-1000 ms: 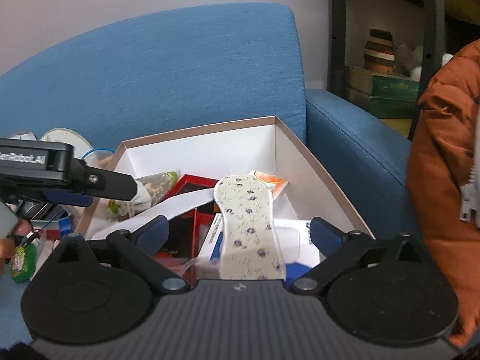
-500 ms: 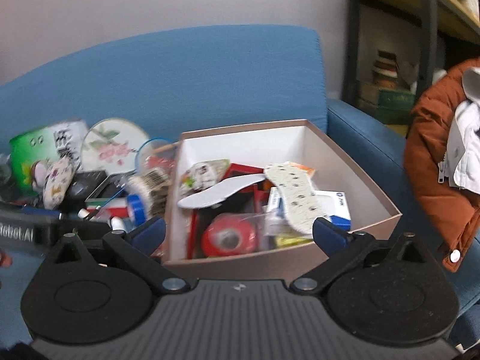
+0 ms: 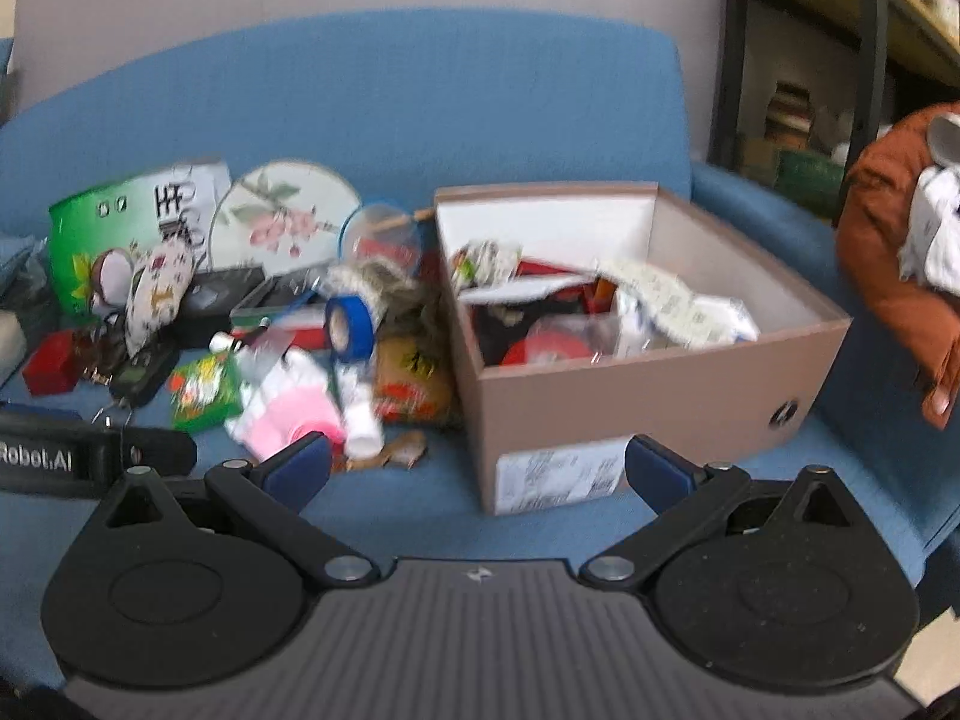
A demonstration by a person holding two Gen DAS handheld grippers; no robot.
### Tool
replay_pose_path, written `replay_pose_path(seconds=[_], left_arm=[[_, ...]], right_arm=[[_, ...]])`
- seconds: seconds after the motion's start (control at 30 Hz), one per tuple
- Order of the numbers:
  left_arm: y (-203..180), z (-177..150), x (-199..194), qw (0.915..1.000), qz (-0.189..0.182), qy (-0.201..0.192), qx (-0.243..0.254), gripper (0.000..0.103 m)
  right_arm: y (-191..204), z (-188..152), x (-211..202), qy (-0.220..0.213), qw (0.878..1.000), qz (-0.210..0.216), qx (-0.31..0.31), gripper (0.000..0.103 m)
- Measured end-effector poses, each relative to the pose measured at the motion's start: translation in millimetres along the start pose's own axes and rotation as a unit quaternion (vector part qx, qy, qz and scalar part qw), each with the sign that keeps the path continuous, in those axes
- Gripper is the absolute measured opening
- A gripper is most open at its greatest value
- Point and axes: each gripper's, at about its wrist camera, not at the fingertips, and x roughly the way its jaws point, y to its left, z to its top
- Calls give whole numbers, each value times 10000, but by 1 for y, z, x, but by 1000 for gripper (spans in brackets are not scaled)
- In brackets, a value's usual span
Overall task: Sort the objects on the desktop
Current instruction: 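Withdraw both tools from the box back toward the clutter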
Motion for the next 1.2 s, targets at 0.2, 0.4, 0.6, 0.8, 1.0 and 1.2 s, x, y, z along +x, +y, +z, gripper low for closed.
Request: replay_pose_path(seconds=[0.2, 0.4, 0.6, 0.8, 1.0, 1.2], left_arm=[[21, -9, 9, 9994, 18, 157, -305, 100], [60, -19, 21, 9963, 193, 380, -747, 100], [102, -20, 24, 9924, 393, 271, -1134, 99], [113, 0, 29, 9941, 195, 50, -1067, 98], [107, 24, 56, 9951, -252, 15, -954, 97], [112, 38, 96, 9948, -381, 356, -878, 88]], right_arm=[[20, -8, 10, 202, 9996, 73, -197, 101], [43, -16, 18, 70, 9979, 326, -557, 101], [70, -20, 40, 177, 9926, 717, -960, 101], [98, -19, 56, 90, 9836, 1339, -1204, 101], [124, -8, 75, -154, 9741, 1636, -1552, 101], [142, 1, 104, -68, 9675, 1810, -1765, 100]])
